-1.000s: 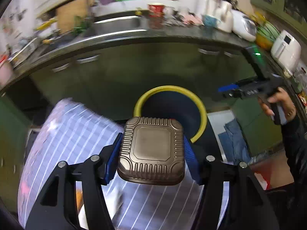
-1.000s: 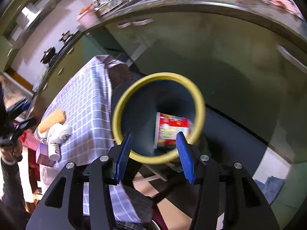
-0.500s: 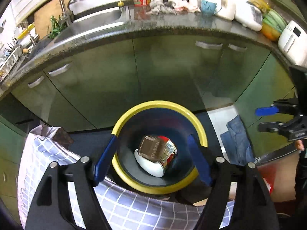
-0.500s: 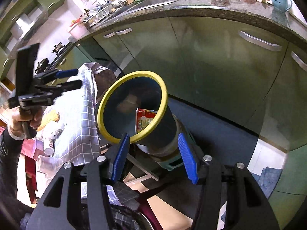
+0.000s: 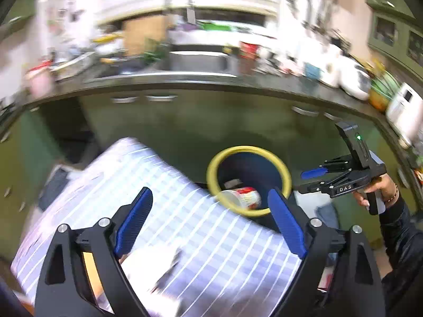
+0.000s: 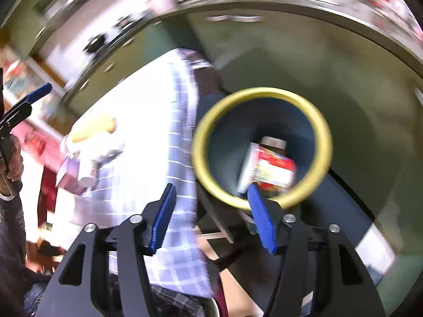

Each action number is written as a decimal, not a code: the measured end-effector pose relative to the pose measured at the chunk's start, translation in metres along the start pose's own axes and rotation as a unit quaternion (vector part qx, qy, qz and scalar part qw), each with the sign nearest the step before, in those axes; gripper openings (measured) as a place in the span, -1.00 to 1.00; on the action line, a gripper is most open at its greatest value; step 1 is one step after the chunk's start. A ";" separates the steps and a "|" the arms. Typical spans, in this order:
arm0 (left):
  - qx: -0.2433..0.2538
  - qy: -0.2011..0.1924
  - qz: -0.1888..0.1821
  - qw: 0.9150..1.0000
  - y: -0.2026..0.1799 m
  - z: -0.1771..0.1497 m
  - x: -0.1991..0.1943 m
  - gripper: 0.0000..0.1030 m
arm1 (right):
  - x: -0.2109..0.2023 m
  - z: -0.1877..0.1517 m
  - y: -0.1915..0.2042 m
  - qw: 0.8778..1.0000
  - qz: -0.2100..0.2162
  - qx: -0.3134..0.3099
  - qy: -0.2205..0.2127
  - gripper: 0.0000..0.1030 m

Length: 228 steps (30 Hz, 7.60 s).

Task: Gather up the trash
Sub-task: 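Grasp the white tissue on the table with the right gripper, then carry the tissue to the bin and release it with the right gripper, then grasp the purple box with the left gripper, then carry the purple box over the bin and release it with the left gripper, then grasp the white supplement bottle with the right gripper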

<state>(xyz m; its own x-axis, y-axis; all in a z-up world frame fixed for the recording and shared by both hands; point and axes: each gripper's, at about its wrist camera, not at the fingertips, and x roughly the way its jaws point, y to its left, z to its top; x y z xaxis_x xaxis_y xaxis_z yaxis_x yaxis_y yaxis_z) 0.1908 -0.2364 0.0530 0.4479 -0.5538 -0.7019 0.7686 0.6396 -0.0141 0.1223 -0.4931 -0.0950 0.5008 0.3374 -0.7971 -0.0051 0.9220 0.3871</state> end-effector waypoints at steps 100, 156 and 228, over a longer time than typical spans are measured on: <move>-0.110 -0.006 0.088 0.990 0.076 -0.184 -0.095 0.80 | 0.087 0.088 -0.037 0.985 -0.112 0.022 0.126 0.33; 0.033 0.109 0.002 0.993 0.095 -0.191 0.012 -0.01 | 0.076 0.088 0.038 0.997 -0.040 -0.014 0.069 0.47; -0.145 -0.071 0.128 0.979 0.107 -0.197 -0.141 0.74 | 0.211 0.058 0.292 0.940 0.019 -0.232 0.248 0.48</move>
<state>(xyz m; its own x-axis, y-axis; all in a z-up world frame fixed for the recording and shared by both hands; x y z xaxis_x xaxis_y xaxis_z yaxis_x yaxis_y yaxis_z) 0.1195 0.0153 0.0105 0.6829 -0.4113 -0.6037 0.4702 0.8800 -0.0677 0.2768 -0.1633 -0.1230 0.0286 0.3131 -0.9493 -0.4503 0.8519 0.2674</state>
